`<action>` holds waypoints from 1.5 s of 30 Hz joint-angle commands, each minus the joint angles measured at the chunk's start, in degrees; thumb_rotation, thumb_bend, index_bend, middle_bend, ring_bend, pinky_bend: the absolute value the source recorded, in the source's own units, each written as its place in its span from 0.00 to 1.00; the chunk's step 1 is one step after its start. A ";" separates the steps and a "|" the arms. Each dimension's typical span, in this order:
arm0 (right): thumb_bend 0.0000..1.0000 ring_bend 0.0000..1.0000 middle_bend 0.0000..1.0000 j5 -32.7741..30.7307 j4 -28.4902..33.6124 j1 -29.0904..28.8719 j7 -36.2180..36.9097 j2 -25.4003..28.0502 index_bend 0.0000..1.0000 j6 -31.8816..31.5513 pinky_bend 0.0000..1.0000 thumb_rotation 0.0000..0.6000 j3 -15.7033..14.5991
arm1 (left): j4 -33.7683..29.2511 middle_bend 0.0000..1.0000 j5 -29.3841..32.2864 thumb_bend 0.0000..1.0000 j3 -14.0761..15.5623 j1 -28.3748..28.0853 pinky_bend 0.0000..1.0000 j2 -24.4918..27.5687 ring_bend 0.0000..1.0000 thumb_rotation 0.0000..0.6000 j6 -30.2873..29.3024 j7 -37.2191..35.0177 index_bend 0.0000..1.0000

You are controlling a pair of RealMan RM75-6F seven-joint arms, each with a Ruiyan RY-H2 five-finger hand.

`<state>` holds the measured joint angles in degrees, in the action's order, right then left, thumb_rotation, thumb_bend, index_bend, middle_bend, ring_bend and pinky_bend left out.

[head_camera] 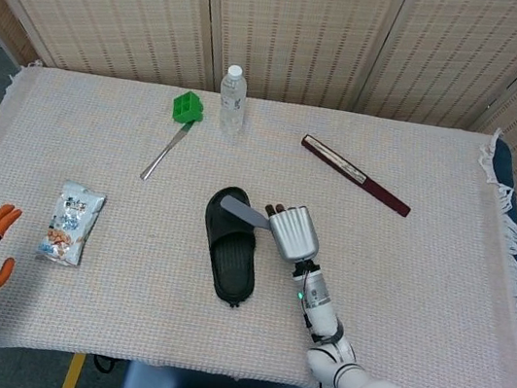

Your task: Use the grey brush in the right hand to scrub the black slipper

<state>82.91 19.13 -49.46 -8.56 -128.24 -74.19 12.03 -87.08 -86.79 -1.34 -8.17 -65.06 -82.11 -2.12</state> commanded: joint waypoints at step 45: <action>0.15 0.02 0.00 1.72 32.80 28.00 -11.16 32.43 0.00 -0.24 0.36 1.00 -11.47 | -1.38 0.00 0.02 0.50 0.83 -0.68 0.15 -1.50 0.00 1.00 1.88 4.46 0.00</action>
<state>85.41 44.64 -22.66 -15.33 -100.81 -76.01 0.96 -88.44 -86.80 -0.52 -8.86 -66.58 -80.26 2.32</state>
